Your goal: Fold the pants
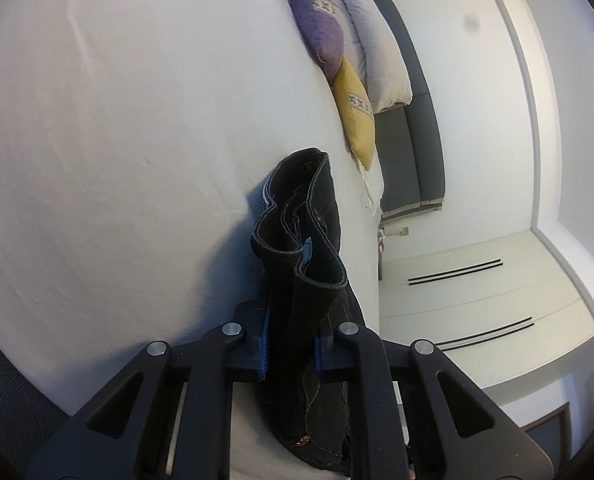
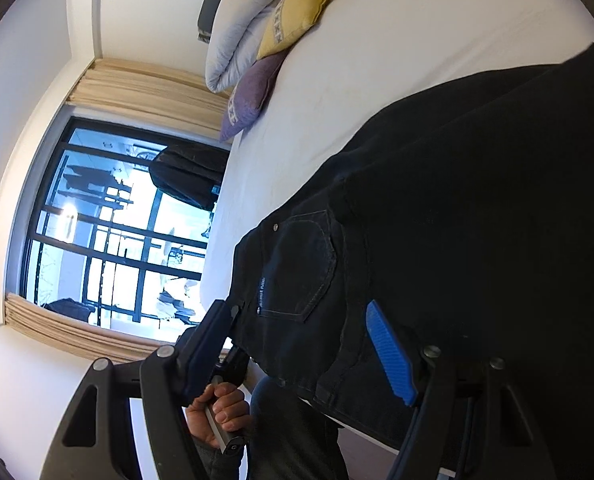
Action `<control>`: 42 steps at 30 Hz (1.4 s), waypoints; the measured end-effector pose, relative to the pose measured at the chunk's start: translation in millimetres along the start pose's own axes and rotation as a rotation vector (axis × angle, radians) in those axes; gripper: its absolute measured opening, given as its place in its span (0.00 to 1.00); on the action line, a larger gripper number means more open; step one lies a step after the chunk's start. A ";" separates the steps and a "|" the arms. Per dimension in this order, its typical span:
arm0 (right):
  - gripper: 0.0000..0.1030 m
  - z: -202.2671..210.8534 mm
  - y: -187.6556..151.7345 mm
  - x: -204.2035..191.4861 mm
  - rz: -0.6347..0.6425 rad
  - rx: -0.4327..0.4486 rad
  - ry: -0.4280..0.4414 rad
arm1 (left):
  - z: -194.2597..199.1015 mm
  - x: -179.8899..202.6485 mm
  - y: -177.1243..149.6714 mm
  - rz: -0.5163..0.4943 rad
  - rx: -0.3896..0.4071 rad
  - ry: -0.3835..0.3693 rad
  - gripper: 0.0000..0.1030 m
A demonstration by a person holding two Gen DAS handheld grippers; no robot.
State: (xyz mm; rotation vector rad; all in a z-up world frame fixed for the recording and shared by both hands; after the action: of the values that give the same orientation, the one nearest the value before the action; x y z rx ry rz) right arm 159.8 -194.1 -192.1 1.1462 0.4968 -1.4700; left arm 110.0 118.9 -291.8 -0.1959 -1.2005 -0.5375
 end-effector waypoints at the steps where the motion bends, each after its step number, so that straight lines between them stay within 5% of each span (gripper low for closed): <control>1: 0.72 -2.3 -0.3 -1.6 0.003 -0.002 0.007 | 1.1 1.9 0.3 -0.002 0.002 -0.002 0.13; 8: 0.72 -7.3 -0.3 23.2 -0.054 -0.007 -0.030 | 14.2 22.7 -3.5 -0.079 0.012 0.020 0.12; 14: 0.72 12.0 8.5 31.2 -0.085 0.023 0.000 | -1.5 125.1 -50.1 -0.471 -0.040 0.047 0.12; 19: 0.76 45.2 31.4 30.0 -0.126 0.093 0.070 | -57.8 186.3 -172.0 -0.858 -0.232 0.038 0.13; 26: 0.83 64.3 52.0 20.6 -0.094 0.076 0.076 | -94.2 157.0 -273.9 -1.008 -0.428 0.082 0.13; 37: 0.83 30.9 39.4 31.6 -0.122 -0.036 0.020 | -91.6 165.0 -303.6 -1.144 -0.394 0.112 0.13; 42: 0.66 17.6 42.2 41.7 -0.089 -0.089 -0.075 | -83.8 173.6 -311.7 -1.233 -0.376 0.130 0.13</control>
State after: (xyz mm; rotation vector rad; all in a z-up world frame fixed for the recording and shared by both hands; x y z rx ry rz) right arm 197.4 -240.7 -207.7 1.0065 0.5619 -1.5456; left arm 70.0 -234.8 -204.2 0.3019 -0.9787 -1.8215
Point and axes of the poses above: each gripper's, at about its wrist camera, not at the fingertips, and z roughly against the way its jaws point, x to its right, y to its top, the point moved 9 cm from there along -z, roughly the way its jaws point, and after that the axes turned 3 degrees about z, right-handed, at the moved point
